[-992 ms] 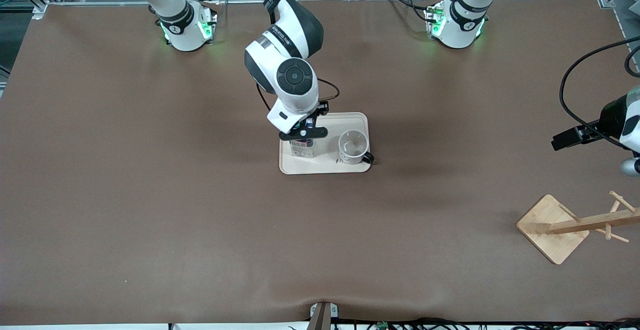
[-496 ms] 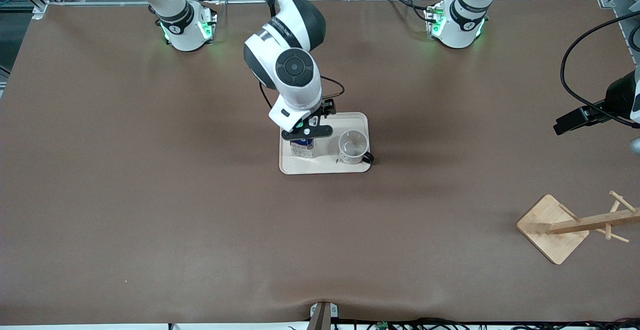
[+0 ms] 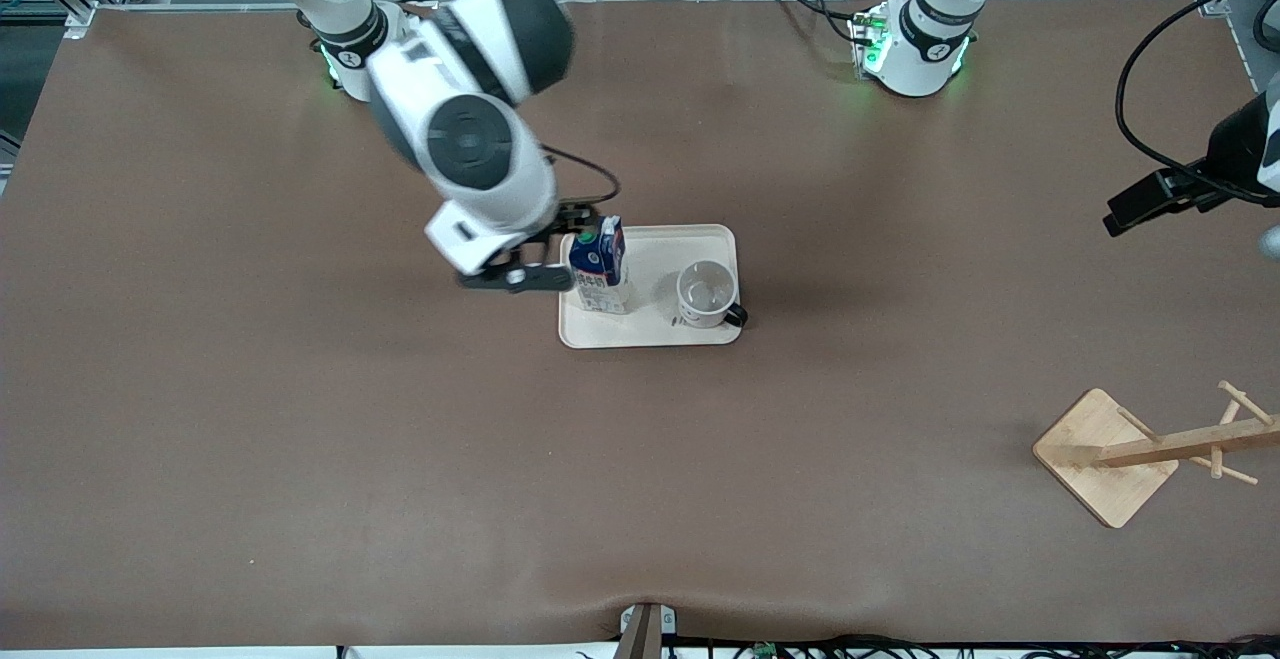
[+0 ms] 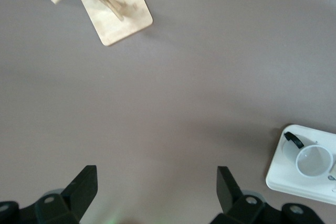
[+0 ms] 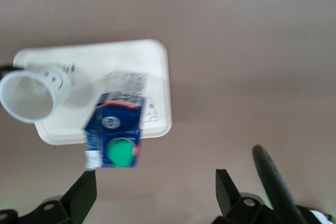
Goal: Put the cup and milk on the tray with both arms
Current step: 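Set the carton on the tray and open the right gripper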
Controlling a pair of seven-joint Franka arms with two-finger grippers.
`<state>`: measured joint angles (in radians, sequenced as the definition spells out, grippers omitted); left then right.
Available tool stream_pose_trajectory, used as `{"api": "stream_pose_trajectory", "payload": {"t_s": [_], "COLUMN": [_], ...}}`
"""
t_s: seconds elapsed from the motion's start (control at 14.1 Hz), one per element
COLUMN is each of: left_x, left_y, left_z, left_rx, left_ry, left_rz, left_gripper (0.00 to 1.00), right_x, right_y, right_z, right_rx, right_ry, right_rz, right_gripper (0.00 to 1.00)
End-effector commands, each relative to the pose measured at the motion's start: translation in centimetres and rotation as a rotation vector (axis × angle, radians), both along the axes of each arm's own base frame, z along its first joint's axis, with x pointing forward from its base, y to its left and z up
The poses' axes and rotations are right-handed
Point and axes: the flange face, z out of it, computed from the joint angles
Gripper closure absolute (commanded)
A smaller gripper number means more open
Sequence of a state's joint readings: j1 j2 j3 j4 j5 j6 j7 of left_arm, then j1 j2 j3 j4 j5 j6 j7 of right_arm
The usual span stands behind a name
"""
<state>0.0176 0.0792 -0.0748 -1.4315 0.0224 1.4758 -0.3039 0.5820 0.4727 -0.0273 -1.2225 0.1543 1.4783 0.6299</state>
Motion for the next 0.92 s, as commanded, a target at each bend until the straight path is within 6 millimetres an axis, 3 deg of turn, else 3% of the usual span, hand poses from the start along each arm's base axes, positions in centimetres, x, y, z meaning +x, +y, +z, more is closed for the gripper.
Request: {"api": "stream_pose_trajectory", "payload": {"t_s": [0.0, 0.14, 0.21, 0.5, 0.64, 0.71, 0.85], "left_x": [-0.5, -0.3, -0.2, -0.2, 0.1, 0.2, 0.1], "left_y": [0.9, 3.0, 3.2, 2.8, 2.7, 2.5, 1.2], "left_z": [-0.3, -0.3, -0.3, -0.4, -0.4, -0.6, -0.5], "left_rx": [-0.030, -0.031, -0.024, -0.017, -0.017, -0.016, -0.019], "left_ry": [-0.016, -0.027, -0.030, -0.021, -0.024, -0.021, -0.023], "left_rz": [-0.072, -0.123, -0.132, -0.142, -0.142, -0.147, -0.150], "left_gripper": [0.00, 0.00, 0.00, 0.00, 0.00, 0.00, 0.00], "right_x": [0.5, 0.5, 1.1, 1.2, 2.1, 0.5, 0.9], "right_y": [-3.7, -6.8, -9.8, -14.8, -18.8, -21.3, -28.5], "right_z": [6.2, 9.7, 11.4, 13.6, 14.6, 17.0, 15.7], "right_rx": [0.002, -0.014, -0.002, -0.086, -0.089, -0.077, -0.049], "right_ry": [-0.043, -0.101, -0.128, -0.154, -0.163, -0.169, -0.134], "right_rz": [-0.057, -0.065, -0.066, 0.032, 0.064, 0.090, 0.080], "right_gripper": [0.00, 0.00, 0.00, 0.00, 0.00, 0.00, 0.00]}}
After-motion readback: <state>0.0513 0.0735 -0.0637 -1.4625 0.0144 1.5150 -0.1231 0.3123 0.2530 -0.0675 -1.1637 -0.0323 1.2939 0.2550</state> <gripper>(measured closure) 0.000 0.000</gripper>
